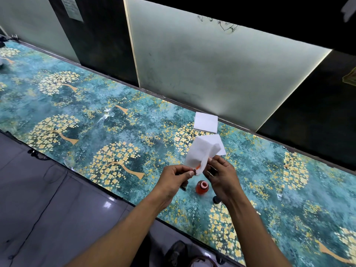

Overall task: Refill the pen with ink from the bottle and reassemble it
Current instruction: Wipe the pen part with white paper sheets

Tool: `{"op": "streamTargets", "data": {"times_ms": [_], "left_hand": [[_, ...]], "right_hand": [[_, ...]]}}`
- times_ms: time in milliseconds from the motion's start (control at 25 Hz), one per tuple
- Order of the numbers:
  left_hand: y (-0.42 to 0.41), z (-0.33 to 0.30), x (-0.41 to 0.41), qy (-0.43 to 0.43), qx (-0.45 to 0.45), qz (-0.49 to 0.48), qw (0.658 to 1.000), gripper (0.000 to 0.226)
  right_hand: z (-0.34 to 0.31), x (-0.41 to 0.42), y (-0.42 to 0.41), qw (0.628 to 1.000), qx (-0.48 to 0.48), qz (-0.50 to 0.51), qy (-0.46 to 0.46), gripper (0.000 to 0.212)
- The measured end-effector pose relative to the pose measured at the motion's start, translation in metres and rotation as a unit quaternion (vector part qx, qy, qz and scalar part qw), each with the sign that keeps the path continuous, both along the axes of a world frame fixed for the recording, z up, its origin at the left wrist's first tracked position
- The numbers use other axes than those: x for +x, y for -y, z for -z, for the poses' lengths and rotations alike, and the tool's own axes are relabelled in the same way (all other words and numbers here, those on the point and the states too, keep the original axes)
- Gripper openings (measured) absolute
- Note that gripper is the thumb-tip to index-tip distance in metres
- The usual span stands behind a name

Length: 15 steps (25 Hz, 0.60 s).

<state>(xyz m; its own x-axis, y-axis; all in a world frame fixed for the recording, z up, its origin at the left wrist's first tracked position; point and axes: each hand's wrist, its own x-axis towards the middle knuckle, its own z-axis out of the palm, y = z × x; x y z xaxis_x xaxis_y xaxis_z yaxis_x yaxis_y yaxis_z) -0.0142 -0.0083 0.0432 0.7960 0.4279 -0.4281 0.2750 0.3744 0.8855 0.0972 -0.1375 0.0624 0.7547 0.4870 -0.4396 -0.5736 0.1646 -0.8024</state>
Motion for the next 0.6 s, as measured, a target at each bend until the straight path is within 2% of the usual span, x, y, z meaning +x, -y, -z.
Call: {"op": "streamTargets", "data": {"times_ms": [80,160,320,440,520,600], "left_hand": [[-0.002,0.000,-0.004,-0.012,0.000,-0.014,1.000,0.009],[-0.003,0.003,-0.010,-0.023,0.007,-0.030,0.999,0.008],[-0.004,0.008,-0.022,-0.041,-0.001,-0.051,0.998,0.007],[-0.005,0.011,-0.028,-0.043,-0.003,-0.050,0.998,0.006],[-0.005,0.012,-0.029,-0.048,-0.003,-0.049,0.998,0.006],[-0.004,0.014,-0.030,-0.051,-0.001,-0.047,0.998,0.007]], "right_hand": [[0.004,0.011,0.007,0.999,0.017,0.044,-0.027,0.011],[0.011,0.023,0.018,0.997,-0.006,0.069,-0.029,0.016],[0.050,0.040,0.050,0.988,-0.132,0.070,-0.042,0.018],[0.075,0.049,0.075,0.968,-0.234,0.079,-0.050,0.016],[0.080,0.053,0.085,0.954,-0.271,0.121,-0.054,0.016],[0.079,0.054,0.090,0.947,-0.267,0.165,-0.070,0.016]]}}
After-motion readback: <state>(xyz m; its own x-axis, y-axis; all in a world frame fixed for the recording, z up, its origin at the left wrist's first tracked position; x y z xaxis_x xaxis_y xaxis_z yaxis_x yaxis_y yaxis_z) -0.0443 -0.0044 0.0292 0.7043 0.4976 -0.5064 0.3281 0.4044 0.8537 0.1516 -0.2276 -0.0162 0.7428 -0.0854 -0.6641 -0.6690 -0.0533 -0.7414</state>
